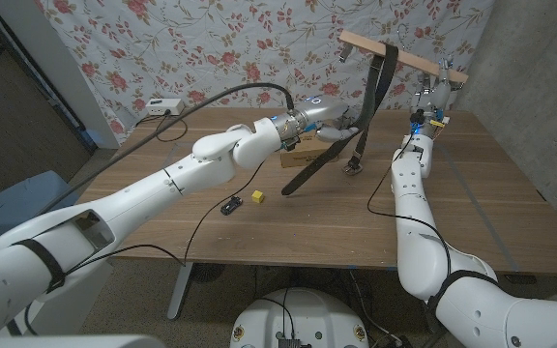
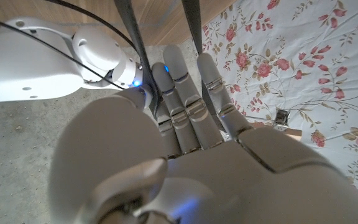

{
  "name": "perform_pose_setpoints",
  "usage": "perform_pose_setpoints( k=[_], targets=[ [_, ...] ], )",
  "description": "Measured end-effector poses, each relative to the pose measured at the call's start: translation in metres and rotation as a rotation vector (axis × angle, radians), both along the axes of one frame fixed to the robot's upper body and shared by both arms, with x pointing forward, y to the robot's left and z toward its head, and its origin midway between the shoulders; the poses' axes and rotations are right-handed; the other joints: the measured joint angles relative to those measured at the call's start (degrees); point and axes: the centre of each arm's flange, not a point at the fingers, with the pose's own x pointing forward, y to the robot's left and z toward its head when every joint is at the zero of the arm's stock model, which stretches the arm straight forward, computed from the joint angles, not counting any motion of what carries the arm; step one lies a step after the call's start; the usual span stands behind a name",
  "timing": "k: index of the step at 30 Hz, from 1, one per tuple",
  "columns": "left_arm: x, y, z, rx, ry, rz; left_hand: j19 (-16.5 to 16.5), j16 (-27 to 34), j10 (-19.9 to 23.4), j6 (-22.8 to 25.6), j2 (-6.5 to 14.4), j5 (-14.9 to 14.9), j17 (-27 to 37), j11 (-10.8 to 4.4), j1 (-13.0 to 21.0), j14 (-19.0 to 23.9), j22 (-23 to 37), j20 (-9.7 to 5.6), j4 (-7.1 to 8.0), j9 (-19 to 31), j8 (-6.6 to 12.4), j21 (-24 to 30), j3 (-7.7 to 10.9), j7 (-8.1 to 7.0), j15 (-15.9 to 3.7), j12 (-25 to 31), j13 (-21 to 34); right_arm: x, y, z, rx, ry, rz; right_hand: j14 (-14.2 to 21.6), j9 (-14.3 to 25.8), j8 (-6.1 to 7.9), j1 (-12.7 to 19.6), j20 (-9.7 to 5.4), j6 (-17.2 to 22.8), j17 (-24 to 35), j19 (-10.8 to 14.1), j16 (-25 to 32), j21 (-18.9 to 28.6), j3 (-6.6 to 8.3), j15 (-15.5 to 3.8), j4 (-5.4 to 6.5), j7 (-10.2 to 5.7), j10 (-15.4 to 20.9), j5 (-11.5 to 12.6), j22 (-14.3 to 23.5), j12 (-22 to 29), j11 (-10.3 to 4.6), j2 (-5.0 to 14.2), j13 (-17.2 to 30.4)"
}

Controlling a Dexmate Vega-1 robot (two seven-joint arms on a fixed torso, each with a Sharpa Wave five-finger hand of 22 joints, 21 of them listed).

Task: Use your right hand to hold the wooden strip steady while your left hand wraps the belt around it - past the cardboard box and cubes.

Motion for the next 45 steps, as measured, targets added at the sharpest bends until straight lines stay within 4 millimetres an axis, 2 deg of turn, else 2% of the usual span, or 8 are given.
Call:
perform_pose_setpoints(
  k=[6, 18, 20, 21, 23, 30, 45],
  targets=[
    [-0.011, -0.004, 0.01, -0.043, -0.006, -0.054, 0.0, -0.33, 0.02, 0.0, 0.0, 0.0, 0.0, 0.02, 0.0, 0.0, 0.0, 0.0, 0.14, 0.28, -0.21, 0.22, 0.14, 0.0, 0.01, -0.49, 0.25, 0.004, -0.005, -0.007, -0.039, 0.02, -0.019, 0.0, 0.12, 0.0, 0.0, 0.0, 0.01, 0.0, 0.0, 0.0, -0.08, 0.0, 0.0, 0.0, -0.01, 0.0, 0.0, -0.15, 0.0, 0.0, 0.0, 0.0],
    [-0.035, -0.002, 0.056, -0.209, -0.135, -0.121, 0.0, -0.54, 0.1, 0.24, 0.0, -0.01, -0.06, -0.12, 0.0, 0.09, 0.0, 0.0, 0.14, 0.55, -0.48, 0.44, 0.14, 0.02, 0.1, -0.98, 0.26, 0.013, -0.01, -0.015, -0.217, -0.003, -0.051, 0.0, -0.01, -0.35, -0.45, 0.0, 0.73, 0.0, 0.0, 0.0, -0.63, -0.02, 0.0, 0.04, -0.51, 0.0, 0.0, 0.21, 0.0, 0.0, -0.45, 0.0],
    [-0.037, 0.0, 0.062, -0.231, -0.157, -0.123, 0.0, -0.54, 0.1, 0.25, 0.0, -0.01, 0.0, -0.12, 0.0, 0.2, 0.0, 0.0, 0.14, 0.55, -0.5, 0.44, 0.14, 0.03, -0.03, -0.98, 0.46, 0.015, -0.013, -0.018, -0.231, 0.001, -0.055, 0.0, -0.01, -0.35, -0.69, 0.0, 0.73, 0.0, 0.0, 0.0, -1.02, -0.1, 0.0, 0.14, -0.51, 0.0, 0.01, 0.22, -0.01, 0.0, -0.69, 0.01],
    [-0.037, 0.0, 0.063, -0.236, -0.161, -0.123, 0.0, -0.54, 0.1, 0.31, 0.0, -0.01, 0.0, -0.12, 0.0, 0.2, 0.0, 0.0, 0.14, 0.55, -0.64, 0.44, 0.14, 0.09, -0.05, -1.17, 0.44, 0.015, -0.014, -0.019, -0.231, 0.004, -0.055, 0.0, -0.01, -0.35, -0.68, 0.0, 0.73, 0.0, 0.0, 0.0, -1.15, 0.47, 0.0, 0.72, -0.51, 0.0, 0.01, 0.22, -0.01, 0.0, -0.68, 0.02],
    [-0.041, 0.003, 0.076, -0.267, -0.193, -0.125, 0.0, -0.54, 0.1, 0.32, 0.0, -0.01, 0.23, -0.12, 0.0, 0.2, 0.0, 0.0, 0.14, 0.55, -0.69, 0.44, 0.14, 0.08, -0.05, -1.19, 0.47, 0.015, -0.014, -0.021, -0.268, -0.008, -0.058, 0.0, -0.01, -0.36, -0.68, 0.0, 0.72, 0.0, 0.0, 0.0, -1.43, 0.54, 0.0, 0.92, -0.51, 0.0, 0.0, 0.21, -0.02, 0.0, -0.68, 0.04],
    [-0.044, 0.009, 0.099, -0.337, -0.256, -0.12, 0.0, -0.57, 0.2, 0.36, 0.0, -0.06, 0.27, -0.22, 0.0, 0.13, 0.0, 0.0, 0.14, 0.78, -0.91, 0.64, 0.14, 0.04, -0.3, -1.41, 0.69, 0.016, -0.018, -0.03, -0.319, -0.011, -0.06, 0.0, -0.11, -0.46, -0.68, 0.0, 0.72, 0.0, 0.0, 0.0, -1.44, 0.62, 0.0, 1.0, -0.5, 0.0, 0.01, 0.18, -0.16, 0.0, -0.68, 0.33],
    [-0.042, 0.014, 0.139, -0.419, -0.353, -0.057, 0.0, -0.98, 0.36, 0.52, 0.0, -0.35, 0.26, -0.27, 0.0, 0.13, 0.0, 0.0, 0.14, 1.05, -1.56, 0.86, 0.14, 0.1, -0.3, -1.83, 0.96, 0.018, -0.023, -0.033, -0.449, -0.039, -0.059, 0.0, -0.11, -0.67, -0.99, 0.0, 0.72, 0.0, 0.0, 0.0, -1.43, 0.68, 0.0, 1.05, -0.51, 0.01, 0.0, 0.18, -0.21, 0.01, -0.99, 0.52]
  ],
)
